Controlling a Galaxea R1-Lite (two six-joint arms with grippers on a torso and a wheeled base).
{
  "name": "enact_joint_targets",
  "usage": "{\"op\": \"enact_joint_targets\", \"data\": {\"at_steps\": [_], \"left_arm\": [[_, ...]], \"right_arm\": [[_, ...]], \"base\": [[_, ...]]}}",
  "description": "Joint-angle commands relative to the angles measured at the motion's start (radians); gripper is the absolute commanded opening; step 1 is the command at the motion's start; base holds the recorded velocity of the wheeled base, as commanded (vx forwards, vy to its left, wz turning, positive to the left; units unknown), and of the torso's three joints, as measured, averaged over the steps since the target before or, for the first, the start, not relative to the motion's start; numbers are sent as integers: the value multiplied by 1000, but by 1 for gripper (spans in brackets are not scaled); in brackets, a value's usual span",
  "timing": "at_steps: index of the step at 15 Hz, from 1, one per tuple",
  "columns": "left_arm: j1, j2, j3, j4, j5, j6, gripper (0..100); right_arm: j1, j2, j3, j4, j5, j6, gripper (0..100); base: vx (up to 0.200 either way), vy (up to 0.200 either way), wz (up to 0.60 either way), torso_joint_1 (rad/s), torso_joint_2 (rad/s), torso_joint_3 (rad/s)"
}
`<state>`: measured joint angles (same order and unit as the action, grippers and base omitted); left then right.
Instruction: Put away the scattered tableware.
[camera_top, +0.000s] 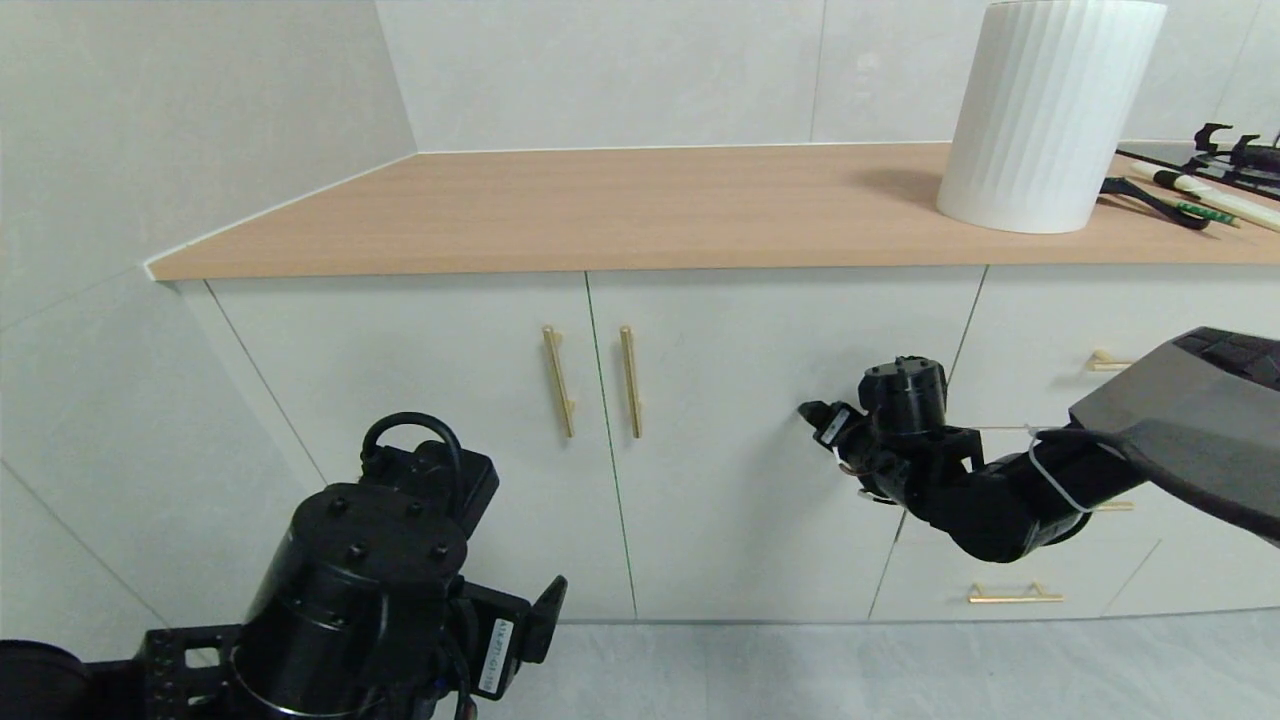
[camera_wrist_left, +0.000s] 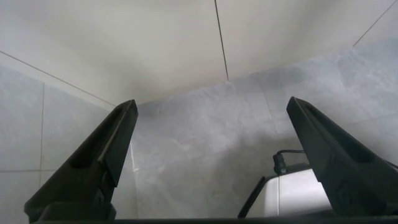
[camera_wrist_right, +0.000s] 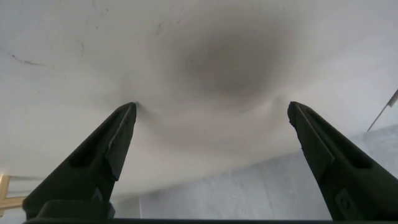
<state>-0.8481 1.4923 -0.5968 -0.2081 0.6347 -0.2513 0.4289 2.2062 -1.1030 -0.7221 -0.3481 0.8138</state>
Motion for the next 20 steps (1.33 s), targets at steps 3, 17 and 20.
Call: {"op": "enact_joint_targets", "data": {"at_steps": [3, 17, 20], "left_arm": [[0, -1, 2, -1, 0, 0, 100], [234, -664, 166, 35, 59, 55, 100], [362, -966, 212, 230, 56, 211, 100]], "right_arm": [[-2, -14, 14, -3, -2, -1, 100], [-72, -1292, 907, 20, 110, -605, 100], [-150, -1715, 968, 305, 103, -789, 100]], "base": [[0, 0, 0, 0, 0, 0], [0, 0, 0, 0, 0, 0], [0, 0, 0, 0, 0, 0]]}}
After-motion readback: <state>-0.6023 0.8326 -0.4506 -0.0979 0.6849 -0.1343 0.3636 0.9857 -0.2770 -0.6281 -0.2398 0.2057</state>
